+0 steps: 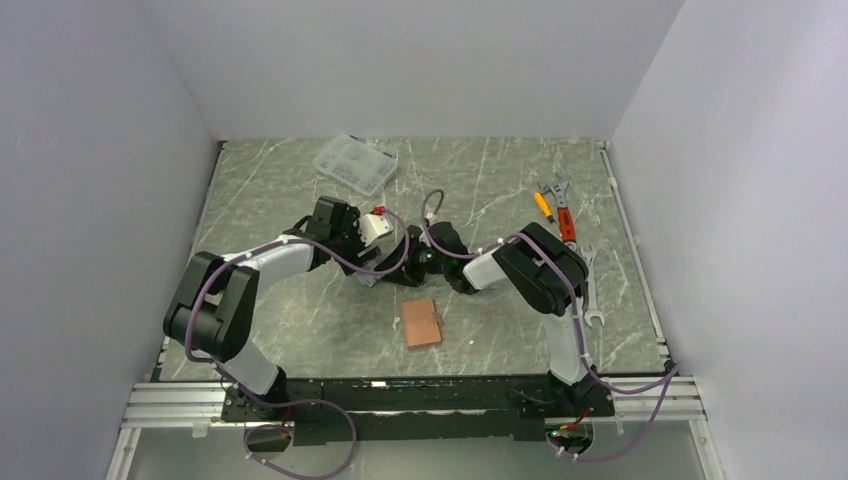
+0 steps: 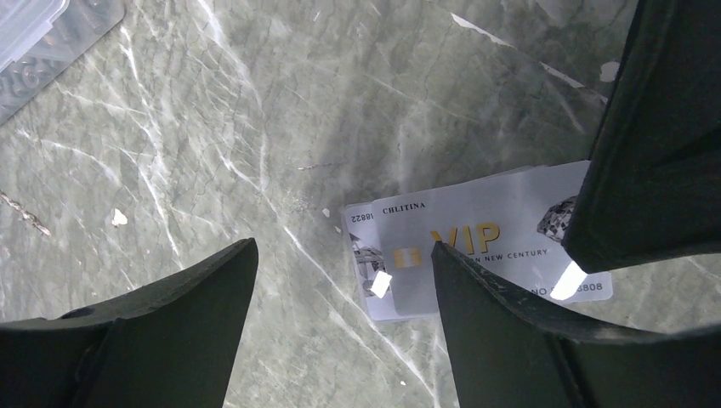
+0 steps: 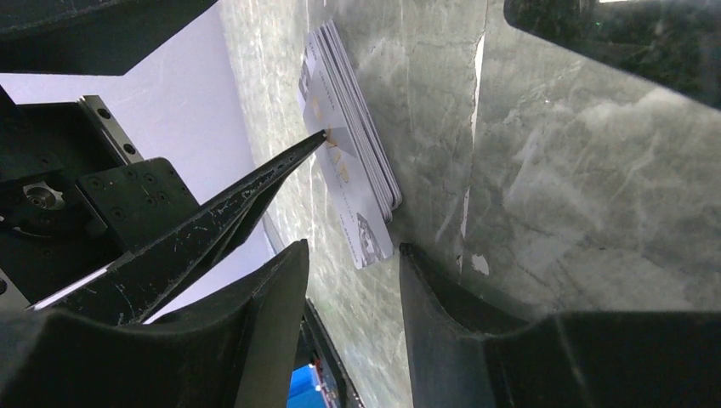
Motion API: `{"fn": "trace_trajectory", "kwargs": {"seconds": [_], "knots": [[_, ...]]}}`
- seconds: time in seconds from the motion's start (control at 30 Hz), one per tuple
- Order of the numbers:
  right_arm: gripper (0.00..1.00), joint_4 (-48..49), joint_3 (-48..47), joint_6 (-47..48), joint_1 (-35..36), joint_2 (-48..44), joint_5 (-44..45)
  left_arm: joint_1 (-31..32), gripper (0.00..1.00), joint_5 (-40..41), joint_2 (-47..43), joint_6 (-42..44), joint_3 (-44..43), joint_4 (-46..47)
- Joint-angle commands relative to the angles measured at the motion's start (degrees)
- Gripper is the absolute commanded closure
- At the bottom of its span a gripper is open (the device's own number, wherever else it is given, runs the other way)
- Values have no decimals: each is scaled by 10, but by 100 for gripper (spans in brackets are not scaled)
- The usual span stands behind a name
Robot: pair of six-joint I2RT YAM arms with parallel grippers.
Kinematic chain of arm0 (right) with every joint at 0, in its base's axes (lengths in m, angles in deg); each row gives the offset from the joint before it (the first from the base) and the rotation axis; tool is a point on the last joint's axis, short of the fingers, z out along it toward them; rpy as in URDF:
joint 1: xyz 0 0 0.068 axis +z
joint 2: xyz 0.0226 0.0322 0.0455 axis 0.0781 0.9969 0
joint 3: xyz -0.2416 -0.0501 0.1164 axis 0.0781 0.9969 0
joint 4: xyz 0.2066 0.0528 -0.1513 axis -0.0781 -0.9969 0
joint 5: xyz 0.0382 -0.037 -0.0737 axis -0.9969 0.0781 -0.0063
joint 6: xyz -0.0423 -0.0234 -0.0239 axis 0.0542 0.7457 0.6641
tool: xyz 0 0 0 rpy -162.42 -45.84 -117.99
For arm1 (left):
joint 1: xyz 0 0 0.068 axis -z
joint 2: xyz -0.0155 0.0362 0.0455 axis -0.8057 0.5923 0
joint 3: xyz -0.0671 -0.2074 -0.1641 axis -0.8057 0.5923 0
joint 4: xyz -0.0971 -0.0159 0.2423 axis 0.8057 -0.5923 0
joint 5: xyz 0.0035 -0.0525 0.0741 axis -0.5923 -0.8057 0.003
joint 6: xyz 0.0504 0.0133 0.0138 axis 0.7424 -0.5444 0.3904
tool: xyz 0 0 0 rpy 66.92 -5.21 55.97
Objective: Put the credit cards into the card holder
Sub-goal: Pick up the credit card from the center of the board.
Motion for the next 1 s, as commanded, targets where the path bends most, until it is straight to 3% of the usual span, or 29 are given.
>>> {"fn": "trace_trajectory", "kwargs": {"seconds": [0.0,0.43,0.73,0.83,0.97], "knots": [[54,45,13,-27,-2,20,-10,9,19,-12,-13,-6,10,-18],[61,30,15,-21,-5,21,1,29,21,-74,-43,-42,17,-75],[94,40,22,-30,-5,29,13,8,18,-127,-88,-62,-23,-141],[100,47,41,-31,-7,17,12,-20,17,-153,-98,-68,-51,-164],[100,70,67,-35,-11,1,1,-50,17,-154,-91,-72,-76,-173]]}}
